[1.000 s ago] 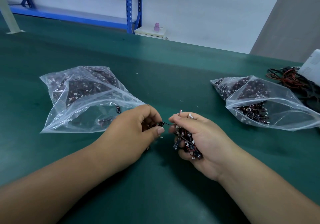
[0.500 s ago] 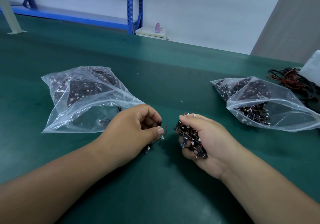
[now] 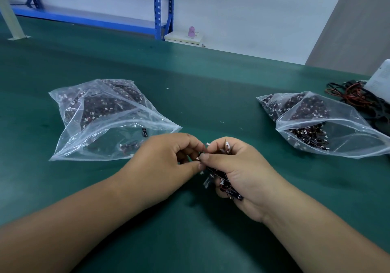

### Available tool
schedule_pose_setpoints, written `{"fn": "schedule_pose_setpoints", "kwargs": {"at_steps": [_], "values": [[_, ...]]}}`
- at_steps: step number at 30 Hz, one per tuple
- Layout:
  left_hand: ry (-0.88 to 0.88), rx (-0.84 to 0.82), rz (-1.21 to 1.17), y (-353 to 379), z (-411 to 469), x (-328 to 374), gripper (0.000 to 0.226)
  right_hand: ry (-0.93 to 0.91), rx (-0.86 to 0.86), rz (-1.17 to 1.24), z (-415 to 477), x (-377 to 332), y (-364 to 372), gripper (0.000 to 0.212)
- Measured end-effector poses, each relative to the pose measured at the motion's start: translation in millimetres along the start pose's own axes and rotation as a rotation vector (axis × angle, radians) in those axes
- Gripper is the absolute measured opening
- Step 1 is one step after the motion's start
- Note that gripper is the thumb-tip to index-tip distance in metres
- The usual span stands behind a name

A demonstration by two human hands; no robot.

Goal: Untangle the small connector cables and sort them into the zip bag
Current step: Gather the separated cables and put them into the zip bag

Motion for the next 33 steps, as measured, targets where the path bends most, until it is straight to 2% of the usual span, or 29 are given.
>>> {"fn": "schedule_pose_setpoints", "kwargs": {"at_steps": [2,4,7,9,12,16,20,25,29,31,33], "values": [[0.054,-0.034,0.065,-0.9,0.1,1.0,0.034,0.001,0.060,0.030,4.3,-0.9,-3.7,0.023],[0.107,-0.071,0.234,-4.8,0.2,-1.2,0.039,0.023,0.111,0.072,10.3,-4.0,-11.4,0.019],[0.190,-0.173,0.542,-9.9,-1.5,-2.3,0.023,0.077,0.113,0.147,17.2,-8.2,-22.7,0.015],[0.189,-0.213,0.666,-11.0,-2.1,-2.4,0.018,0.099,0.117,0.171,19.7,-8.6,-27.1,0.014],[0.161,-0.213,0.730,-5.6,-1.9,-2.7,0.018,0.085,0.128,0.167,20.3,-7.5,-26.2,0.010],[0.151,-0.131,0.778,12.8,11.1,-3.5,0.016,0.047,0.145,0.137,18.7,-7.5,-22.1,0.008],[0.084,-0.005,0.577,15.2,20.2,-5.6,0.016,0.050,0.182,0.164,18.3,-8.5,-22.0,0.004],[-0.066,0.100,0.179,11.4,9.7,-5.5,0.022,0.041,0.218,0.181,17.2,-9.0,-23.1,0.004],[-0.336,0.092,-0.297,20.9,3.2,-0.8,0.021,-0.027,0.175,0.178,12.1,-17.6,-17.5,0.005],[-0.429,0.060,-0.430,24.0,0.2,3.2,0.020,-0.083,0.150,0.151,7.8,-23.0,-14.0,0.009],[-0.446,0.043,-0.502,22.9,-0.6,6.3,0.021,-0.155,0.149,0.103,3.4,-27.1,-10.3,0.016]]}}
Point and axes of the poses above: each hand's wrist, its own z-axis towards the middle knuckle, its own y-axis out of the palm, x = y × z, the point moved 4 cm from there along z, towards the middle knuckle, and after that the axes turned 13 degrees about x, right-handed, at the moved point
